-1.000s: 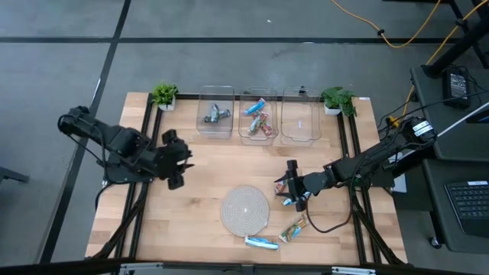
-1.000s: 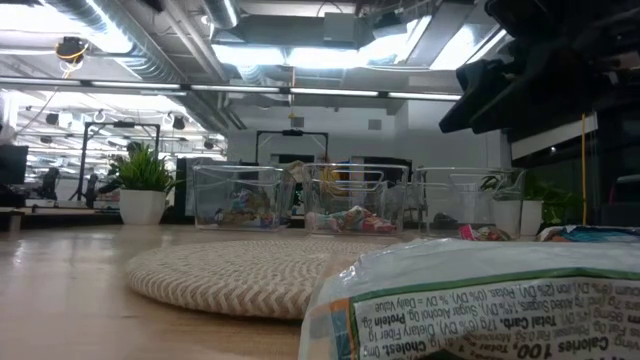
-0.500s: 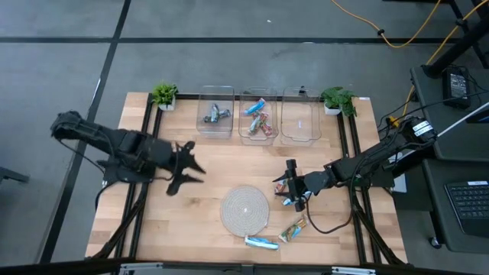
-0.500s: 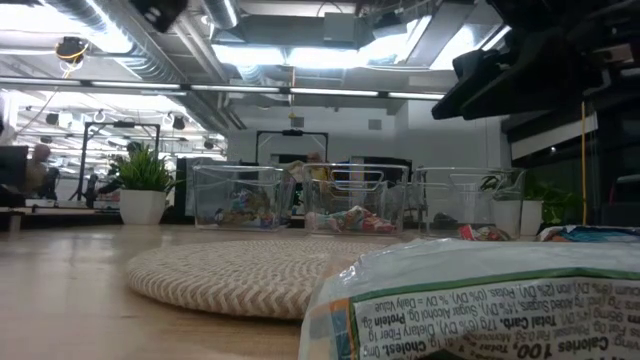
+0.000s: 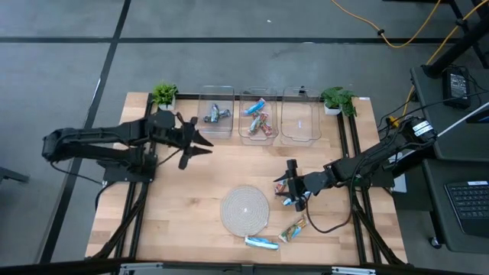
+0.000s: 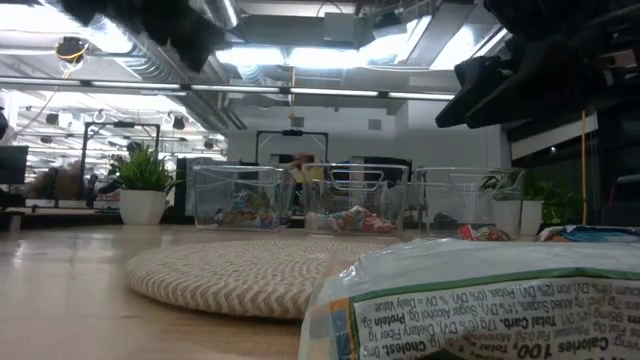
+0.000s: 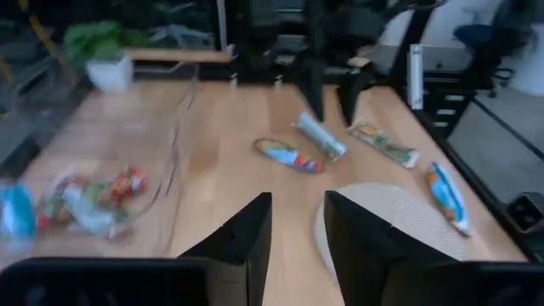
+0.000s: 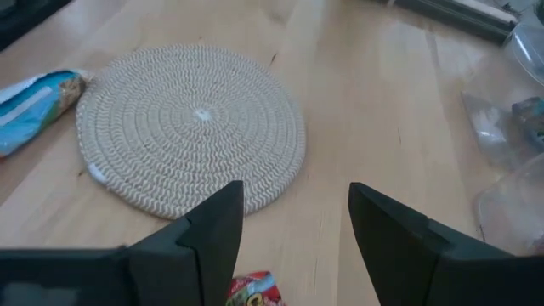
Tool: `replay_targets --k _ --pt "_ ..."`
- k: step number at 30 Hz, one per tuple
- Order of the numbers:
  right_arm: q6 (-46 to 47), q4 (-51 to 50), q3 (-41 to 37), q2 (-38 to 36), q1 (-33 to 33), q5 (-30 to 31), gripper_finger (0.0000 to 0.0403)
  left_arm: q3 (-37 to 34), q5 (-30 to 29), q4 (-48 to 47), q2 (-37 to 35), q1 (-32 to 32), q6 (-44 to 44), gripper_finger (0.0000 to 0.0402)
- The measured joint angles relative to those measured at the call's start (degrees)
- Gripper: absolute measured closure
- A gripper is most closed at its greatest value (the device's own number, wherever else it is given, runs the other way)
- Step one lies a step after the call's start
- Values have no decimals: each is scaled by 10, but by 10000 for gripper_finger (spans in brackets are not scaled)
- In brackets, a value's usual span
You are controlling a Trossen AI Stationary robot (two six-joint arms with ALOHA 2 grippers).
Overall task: Pick and place Granola Bars by type
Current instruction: Put the red granola bar into the center transparent bin
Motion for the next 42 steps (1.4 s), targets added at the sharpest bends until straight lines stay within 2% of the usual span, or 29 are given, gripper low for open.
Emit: replay_targets --k 9,12,15,21,27,35,37,42 --pt "31 -52 0 0 0 0 187 -237 2 196 -126 7 -69 311" --pt "31 -51 0 0 0 0 187 -295 1 252 -180 7 -87 311" --pt "31 -51 0 0 0 0 187 -333 0 262 -235 7 -96 310" --pt "31 -51 0 0 0 0 187 -356 -3 236 -324 7 -86 312" --pt "47 -51 0 0 0 0 187 -356 -2 227 -368 7 -80 311" --pt "62 -51 0 0 0 0 187 -356 61 226 -423 8 -68 311" --pt "61 -53 0 0 0 0 187 -356 44 228 -441 8 -59 313" --pt "60 -55 0 0 0 0 187 -356 -56 228 -470 8 -38 319"
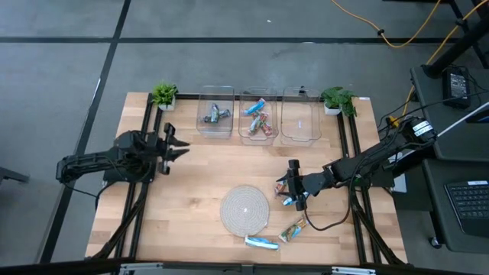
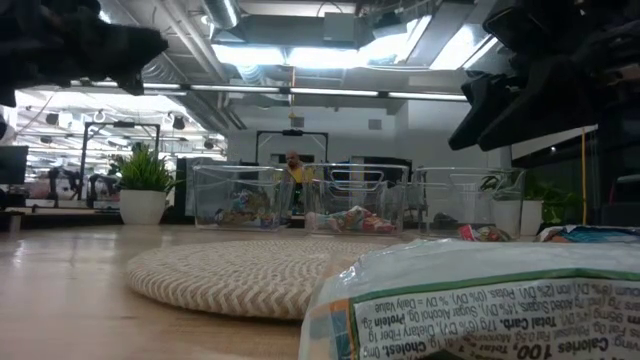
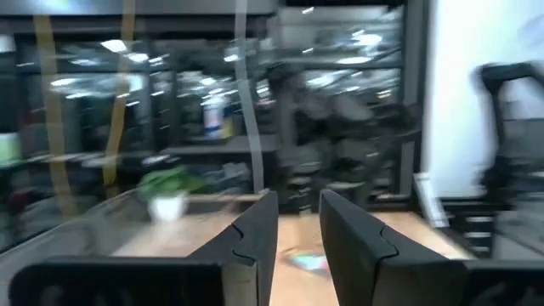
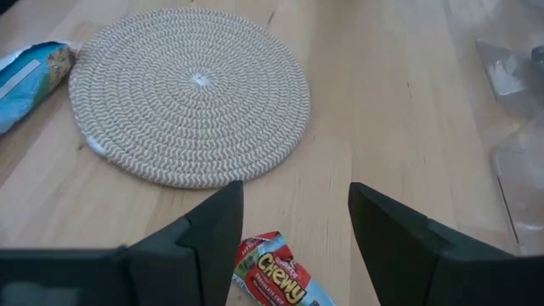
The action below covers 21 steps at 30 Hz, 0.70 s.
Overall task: Pick and place Granola Bars by type
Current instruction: Put the red granola bar into the center transparent bin
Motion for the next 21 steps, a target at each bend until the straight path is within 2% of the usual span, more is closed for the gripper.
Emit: replay_targets --k 3,9,21 --pt "5 -1 0 0 0 0 187 0 -50 -9 0 0 7 324" --pt "31 -21 0 0 0 -3 187 0 -113 -121 0 0 9 332" --pt "28 -24 0 0 0 -4 187 0 -98 -123 1 0 31 333"
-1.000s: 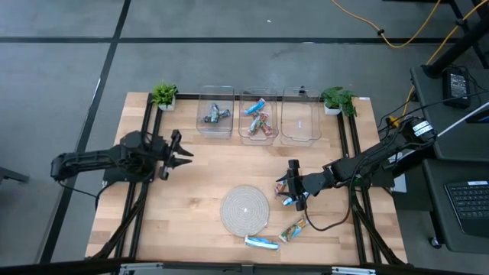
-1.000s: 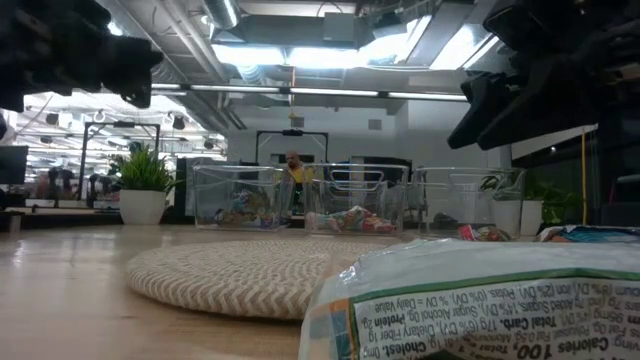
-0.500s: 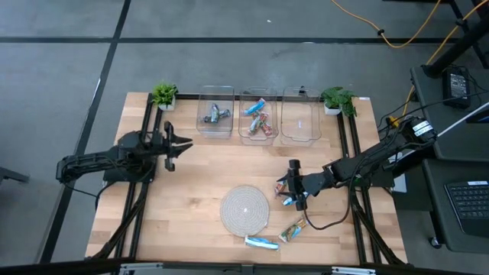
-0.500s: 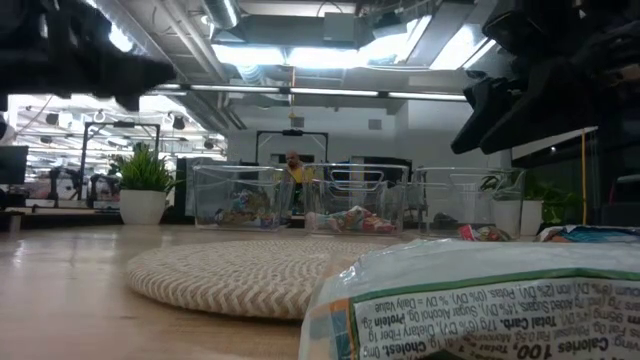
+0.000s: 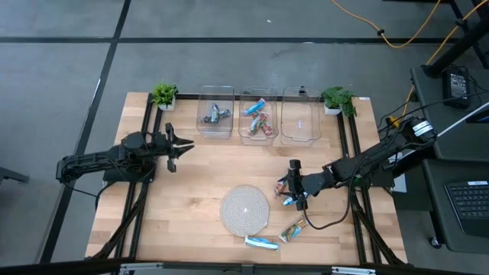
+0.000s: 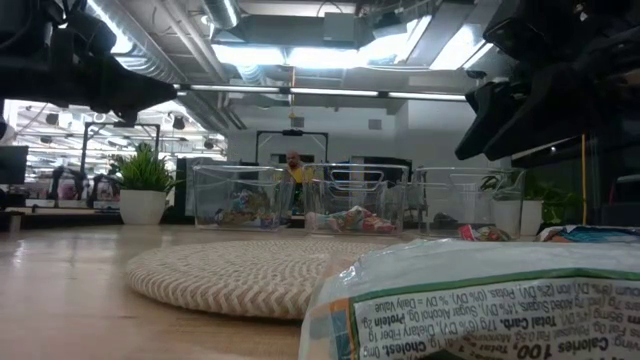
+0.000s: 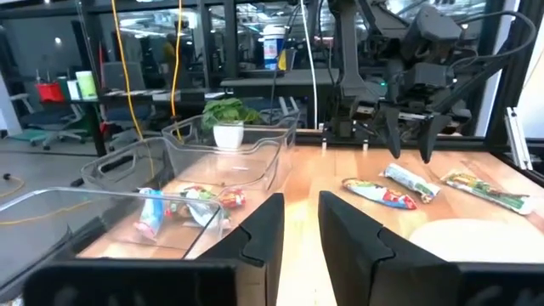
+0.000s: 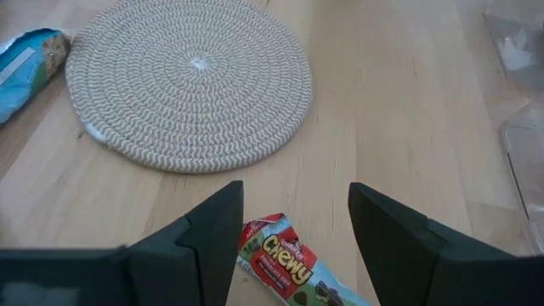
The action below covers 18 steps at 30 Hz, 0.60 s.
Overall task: Pick and place Granola Bars by type
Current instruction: Put the red granola bar into the center transparent bin
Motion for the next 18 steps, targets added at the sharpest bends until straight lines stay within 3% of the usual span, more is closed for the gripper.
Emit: replay_targets --k 12,18 --pt "-20 -3 0 0 0 -3 187 0 4 5 0 0 -13 330" --pt "-13 -54 0 0 0 -3 183 0 4 5 0 0 -13 333"
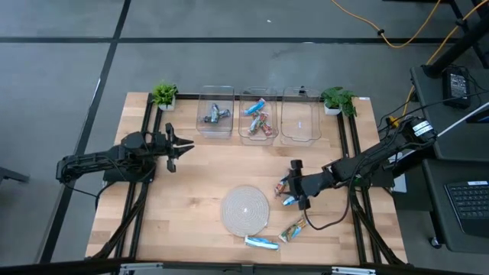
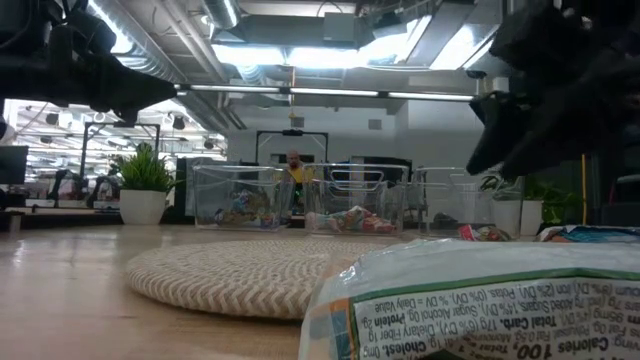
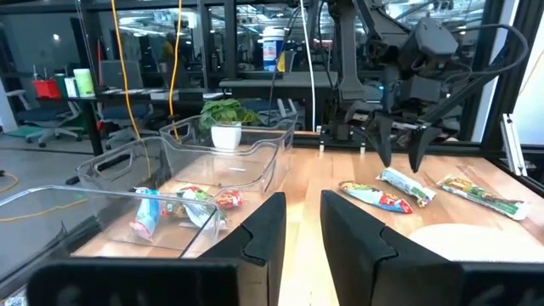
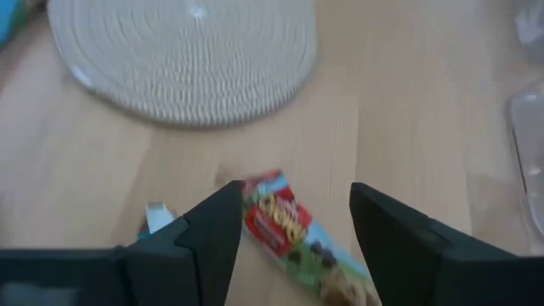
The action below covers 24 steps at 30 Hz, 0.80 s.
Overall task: Pick and place Granola Bars by type
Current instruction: Put the red granola bar into the center transparent bin
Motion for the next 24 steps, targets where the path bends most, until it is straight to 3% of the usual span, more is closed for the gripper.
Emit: replay_targets --k 10,24 --pt "-23 -35 0 0 -36 6 102 0 0 0 0 0 0 330" --pt "-49 -73 0 83 -71 6 95 0 0 0 0 0 0 331"
